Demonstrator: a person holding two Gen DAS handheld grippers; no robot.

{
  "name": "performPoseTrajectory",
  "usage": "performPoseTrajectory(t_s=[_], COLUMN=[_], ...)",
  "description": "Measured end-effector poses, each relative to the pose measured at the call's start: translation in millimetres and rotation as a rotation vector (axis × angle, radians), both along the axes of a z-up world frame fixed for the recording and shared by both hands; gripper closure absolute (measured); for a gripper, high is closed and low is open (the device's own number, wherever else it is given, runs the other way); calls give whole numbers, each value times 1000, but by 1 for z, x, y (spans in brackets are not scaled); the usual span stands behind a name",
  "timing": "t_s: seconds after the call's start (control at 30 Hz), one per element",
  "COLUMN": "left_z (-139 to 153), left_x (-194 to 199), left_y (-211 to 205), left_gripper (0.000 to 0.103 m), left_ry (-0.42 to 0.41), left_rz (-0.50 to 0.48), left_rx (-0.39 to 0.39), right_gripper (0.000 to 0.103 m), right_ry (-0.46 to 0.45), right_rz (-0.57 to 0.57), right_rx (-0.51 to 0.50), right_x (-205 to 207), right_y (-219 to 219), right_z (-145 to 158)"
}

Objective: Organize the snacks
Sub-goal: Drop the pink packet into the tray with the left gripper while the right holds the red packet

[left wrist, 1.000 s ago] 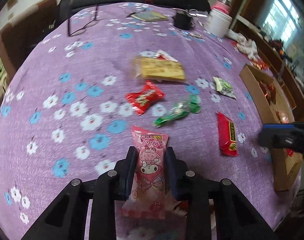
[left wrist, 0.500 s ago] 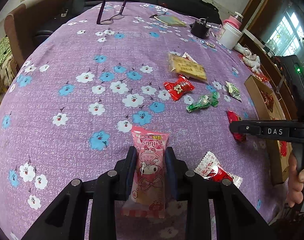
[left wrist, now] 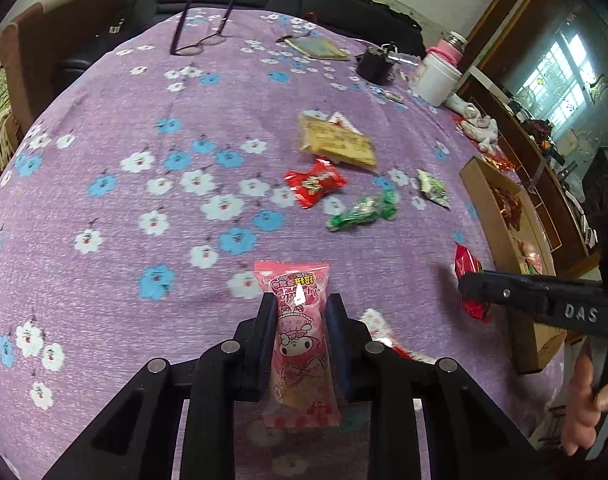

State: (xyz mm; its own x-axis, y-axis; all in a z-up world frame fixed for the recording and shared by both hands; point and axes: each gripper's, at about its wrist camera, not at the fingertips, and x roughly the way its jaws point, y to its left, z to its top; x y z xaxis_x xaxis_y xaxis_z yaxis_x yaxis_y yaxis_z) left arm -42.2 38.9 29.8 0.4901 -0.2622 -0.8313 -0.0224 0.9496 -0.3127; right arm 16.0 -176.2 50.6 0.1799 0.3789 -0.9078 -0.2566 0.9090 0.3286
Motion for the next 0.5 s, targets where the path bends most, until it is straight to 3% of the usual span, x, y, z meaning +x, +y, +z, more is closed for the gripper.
performPoseTrajectory(t_s=[0.3,0.5], left_z=[24,44], left_x=[5,10], left_y=[-40,-84], left_gripper=[78,78], left_ry=[-35,-66], left_rz=[-45,-104], left_rx=[0,14], right_gripper=[84,84], right_ry=[-44,-65], right_rz=[-13,-60], right_rx=[67,107], right_x=[-8,-15], right_y=[-30,-74], right_z=[18,26])
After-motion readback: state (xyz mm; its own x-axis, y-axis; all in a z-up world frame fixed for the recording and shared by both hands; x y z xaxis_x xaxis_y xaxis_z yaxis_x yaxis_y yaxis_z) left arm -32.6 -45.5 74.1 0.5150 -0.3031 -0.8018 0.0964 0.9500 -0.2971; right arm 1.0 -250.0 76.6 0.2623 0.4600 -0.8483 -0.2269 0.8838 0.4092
